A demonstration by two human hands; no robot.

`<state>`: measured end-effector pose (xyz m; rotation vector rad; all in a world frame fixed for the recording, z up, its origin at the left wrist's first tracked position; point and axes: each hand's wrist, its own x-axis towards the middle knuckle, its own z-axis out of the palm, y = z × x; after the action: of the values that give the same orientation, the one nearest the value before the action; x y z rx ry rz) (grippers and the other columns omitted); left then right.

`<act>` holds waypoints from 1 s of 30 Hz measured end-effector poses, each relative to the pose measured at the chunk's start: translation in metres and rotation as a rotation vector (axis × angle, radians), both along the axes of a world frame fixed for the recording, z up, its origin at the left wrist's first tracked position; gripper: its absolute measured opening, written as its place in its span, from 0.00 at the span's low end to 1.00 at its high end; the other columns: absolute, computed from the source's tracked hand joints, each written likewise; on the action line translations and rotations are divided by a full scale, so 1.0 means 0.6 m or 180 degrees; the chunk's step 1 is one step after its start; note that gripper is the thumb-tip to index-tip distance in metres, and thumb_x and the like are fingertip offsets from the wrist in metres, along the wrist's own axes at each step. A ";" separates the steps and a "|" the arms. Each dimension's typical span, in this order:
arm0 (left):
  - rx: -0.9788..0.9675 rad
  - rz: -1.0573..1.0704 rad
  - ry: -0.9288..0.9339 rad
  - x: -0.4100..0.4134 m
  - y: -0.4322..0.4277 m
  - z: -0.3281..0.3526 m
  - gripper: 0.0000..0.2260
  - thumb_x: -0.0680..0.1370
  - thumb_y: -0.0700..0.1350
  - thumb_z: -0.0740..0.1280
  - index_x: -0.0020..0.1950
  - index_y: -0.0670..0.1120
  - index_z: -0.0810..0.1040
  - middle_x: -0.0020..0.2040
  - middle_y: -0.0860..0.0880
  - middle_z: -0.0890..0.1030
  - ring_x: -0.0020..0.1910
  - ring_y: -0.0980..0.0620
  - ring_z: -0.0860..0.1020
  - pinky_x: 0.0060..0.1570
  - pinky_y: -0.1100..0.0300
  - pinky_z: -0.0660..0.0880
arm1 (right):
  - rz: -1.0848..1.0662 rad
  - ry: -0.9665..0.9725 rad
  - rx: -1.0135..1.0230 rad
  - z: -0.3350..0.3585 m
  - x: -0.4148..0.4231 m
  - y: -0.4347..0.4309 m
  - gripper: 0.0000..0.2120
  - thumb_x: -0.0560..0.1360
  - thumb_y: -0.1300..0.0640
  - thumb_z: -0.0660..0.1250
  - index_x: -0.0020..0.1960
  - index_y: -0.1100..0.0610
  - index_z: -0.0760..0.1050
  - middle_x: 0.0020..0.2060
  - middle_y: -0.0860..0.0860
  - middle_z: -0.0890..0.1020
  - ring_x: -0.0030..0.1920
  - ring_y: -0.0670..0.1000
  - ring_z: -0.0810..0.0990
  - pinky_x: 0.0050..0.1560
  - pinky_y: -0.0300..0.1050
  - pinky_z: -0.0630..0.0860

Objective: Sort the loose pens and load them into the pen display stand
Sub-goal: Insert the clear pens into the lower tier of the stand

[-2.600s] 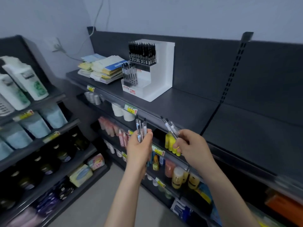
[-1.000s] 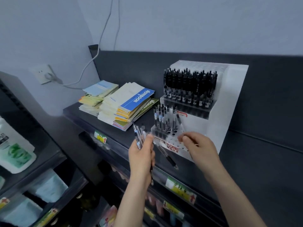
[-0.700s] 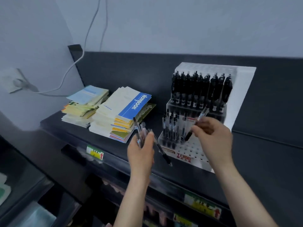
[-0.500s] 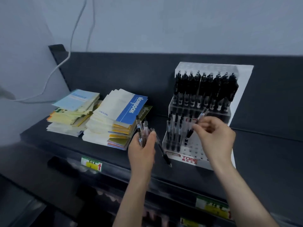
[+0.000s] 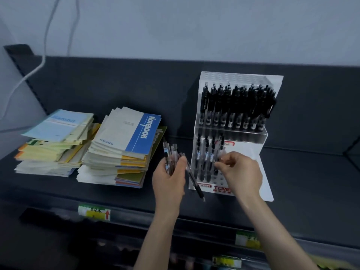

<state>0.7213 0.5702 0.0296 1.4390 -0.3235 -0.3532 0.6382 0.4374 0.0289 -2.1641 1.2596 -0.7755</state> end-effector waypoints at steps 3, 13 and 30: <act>0.0076 -0.0056 -0.0048 -0.002 -0.005 0.001 0.10 0.78 0.48 0.68 0.39 0.47 0.73 0.29 0.50 0.71 0.26 0.53 0.66 0.26 0.59 0.64 | 0.0183 -0.0004 0.0113 0.006 -0.008 -0.003 0.06 0.68 0.48 0.75 0.41 0.45 0.78 0.34 0.39 0.81 0.36 0.42 0.79 0.34 0.42 0.75; 0.0053 -0.0409 -0.0177 -0.030 -0.024 0.018 0.10 0.79 0.45 0.66 0.40 0.42 0.73 0.27 0.48 0.72 0.21 0.56 0.66 0.21 0.64 0.64 | 0.1246 -0.0418 0.0477 0.040 -0.051 0.030 0.06 0.71 0.54 0.72 0.47 0.44 0.82 0.37 0.36 0.82 0.41 0.36 0.79 0.41 0.32 0.73; -0.0134 -0.0062 -0.0003 -0.036 -0.027 0.017 0.08 0.82 0.46 0.60 0.45 0.45 0.71 0.32 0.48 0.74 0.24 0.55 0.66 0.22 0.62 0.63 | 0.0621 -0.1400 0.0089 0.048 -0.042 -0.004 0.06 0.69 0.60 0.75 0.44 0.50 0.83 0.34 0.40 0.82 0.37 0.41 0.81 0.43 0.30 0.77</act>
<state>0.6995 0.5542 0.0399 1.3956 -0.3439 -0.3596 0.6130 0.4351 0.0579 -1.9162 0.8178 -1.0681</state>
